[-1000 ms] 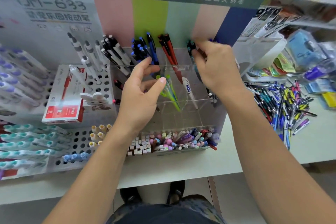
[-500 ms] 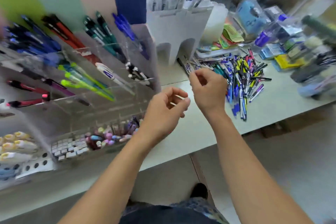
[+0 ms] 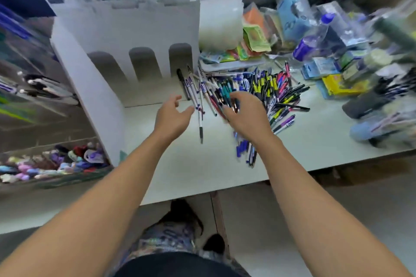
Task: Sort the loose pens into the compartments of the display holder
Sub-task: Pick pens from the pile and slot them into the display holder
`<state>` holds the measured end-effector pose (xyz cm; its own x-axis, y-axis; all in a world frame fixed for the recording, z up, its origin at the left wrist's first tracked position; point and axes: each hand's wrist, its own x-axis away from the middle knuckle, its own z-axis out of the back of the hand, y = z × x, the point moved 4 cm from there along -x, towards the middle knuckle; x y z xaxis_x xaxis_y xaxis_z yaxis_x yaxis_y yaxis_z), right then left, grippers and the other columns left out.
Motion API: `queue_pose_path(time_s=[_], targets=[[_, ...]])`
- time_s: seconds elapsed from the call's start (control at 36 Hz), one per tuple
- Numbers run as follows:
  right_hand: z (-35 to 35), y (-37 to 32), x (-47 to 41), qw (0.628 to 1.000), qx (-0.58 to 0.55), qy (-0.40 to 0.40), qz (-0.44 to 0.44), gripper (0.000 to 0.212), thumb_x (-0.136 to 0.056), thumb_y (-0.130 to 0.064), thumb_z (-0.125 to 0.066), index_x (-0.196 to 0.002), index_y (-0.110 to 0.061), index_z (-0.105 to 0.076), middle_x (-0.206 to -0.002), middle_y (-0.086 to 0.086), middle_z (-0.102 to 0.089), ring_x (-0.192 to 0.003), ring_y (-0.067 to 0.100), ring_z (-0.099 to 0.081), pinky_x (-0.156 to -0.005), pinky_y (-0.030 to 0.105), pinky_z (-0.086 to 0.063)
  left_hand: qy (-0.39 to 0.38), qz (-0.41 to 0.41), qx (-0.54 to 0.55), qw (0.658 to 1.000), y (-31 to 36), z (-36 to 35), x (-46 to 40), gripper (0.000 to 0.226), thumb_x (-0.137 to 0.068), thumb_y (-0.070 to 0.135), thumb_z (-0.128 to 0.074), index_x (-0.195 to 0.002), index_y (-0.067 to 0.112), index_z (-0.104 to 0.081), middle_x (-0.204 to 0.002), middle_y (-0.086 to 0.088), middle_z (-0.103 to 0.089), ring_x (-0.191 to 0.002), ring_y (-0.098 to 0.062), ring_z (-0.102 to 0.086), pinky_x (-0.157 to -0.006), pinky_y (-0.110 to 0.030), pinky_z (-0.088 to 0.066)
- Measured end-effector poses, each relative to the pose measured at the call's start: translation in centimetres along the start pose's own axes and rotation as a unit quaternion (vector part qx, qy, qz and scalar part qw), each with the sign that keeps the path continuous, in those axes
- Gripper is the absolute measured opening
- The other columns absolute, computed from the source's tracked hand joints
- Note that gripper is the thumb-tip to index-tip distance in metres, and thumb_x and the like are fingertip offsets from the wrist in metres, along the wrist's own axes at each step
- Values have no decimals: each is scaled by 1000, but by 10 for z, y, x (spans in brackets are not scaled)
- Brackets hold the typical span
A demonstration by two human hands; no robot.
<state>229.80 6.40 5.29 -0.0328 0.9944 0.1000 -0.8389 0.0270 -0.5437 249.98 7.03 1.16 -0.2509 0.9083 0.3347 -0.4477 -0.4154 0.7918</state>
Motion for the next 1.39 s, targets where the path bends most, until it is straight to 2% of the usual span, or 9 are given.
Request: queue_pose_path(time_s=[0.14, 0.39, 0.5, 0.64, 0.72, 0.86, 1.17, 1.28, 1.39], targets=[[-18, 19, -77, 986, 142, -53, 63, 70, -101, -46, -55, -156, -8, -33, -162, 11, -33, -152, 27, -23, -123, 37, -18, 23, 99, -16, 995, -1, -36, -98, 84, -90, 55, -65, -154, 11, -33, -158, -12, -37, -141, -35, -40, -115, -45, -37], [-50, 101, -174, 962, 252, -92, 42, 86, -99, -69, -36, -162, -13, -17, -170, 9, -16, -157, 28, -8, -126, 54, -9, 128, 170, -106, 971, 9, -120, -190, 117, -68, 71, -75, -155, 12, -24, -159, -11, -22, -145, -32, -25, -115, -46, -27], [-53, 116, -195, 966, 234, -107, 37, 91, -96, -74, -37, -163, -18, -13, -170, 6, -13, -158, 25, -5, -125, 57, -7, 190, 181, -123, 957, 18, -138, -208, 101, -73, 62, -77, -149, 12, -32, -154, -9, -31, -140, -30, -32, -110, -42, -29], [-50, 132, -218, 968, 206, -125, 67, 91, -89, -80, -41, -156, -19, -30, -158, 11, -35, -150, 31, -23, -120, 59, -21, 237, 207, -116, 942, 22, -138, -220, 73, -83, 36, -75, -143, 14, -39, -152, -9, -36, -138, -30, -36, -108, -39, -30], [-52, 137, -225, 964, 212, -149, 62, 95, -86, -86, -37, -157, -24, -28, -161, 13, -31, -151, 35, -20, -122, 60, -15, 249, 191, -125, 941, 18, -136, -221, 64, -88, 33, -70, -141, 12, -41, -151, -10, -40, -139, -31, -37, -111, -39, -30], [-52, 139, -230, 961, 207, -169, 64, 102, -82, -90, -35, -160, -25, -24, -166, 12, -22, -153, 40, -13, -120, 63, -19, 241, 179, -133, 944, 9, -135, -199, 66, -91, 40, -68, -141, 6, -41, -150, -13, -42, -138, -33, -38, -112, -40, -31], [-54, 155, -188, 966, 180, -174, 72, 93, -89, -85, -29, -163, -31, -8, -170, 4, -12, -156, 36, -1, -123, 62, -4, 207, 117, -163, 958, 3, -160, -132, 56, -97, 37, -59, -140, 5, -44, -144, -14, -46, -132, -35, -41, -108, -44, -33], [-51, 152, -186, 971, 167, -117, 128, 87, -94, -79, -32, -162, -28, -18, -171, 5, -12, -157, 30, -5, -126, 56, -6, 188, 110, -162, 962, -2, -159, -127, 58, -96, 38, -60, -140, 4, -43, -143, -15, -45, -132, -36, -41, -107, -44, -34], [-63, 137, -200, 960, 179, -140, 161, 89, -92, -82, -29, -163, -30, -12, -171, 3, -7, -157, 28, -4, -126, 55, -4, 170, 100, -121, 973, -5, -156, -124, 68, -96, 44, -60, -148, 6, -38, -149, -14, -40, -137, -34, -36, -111, -43, -31]])
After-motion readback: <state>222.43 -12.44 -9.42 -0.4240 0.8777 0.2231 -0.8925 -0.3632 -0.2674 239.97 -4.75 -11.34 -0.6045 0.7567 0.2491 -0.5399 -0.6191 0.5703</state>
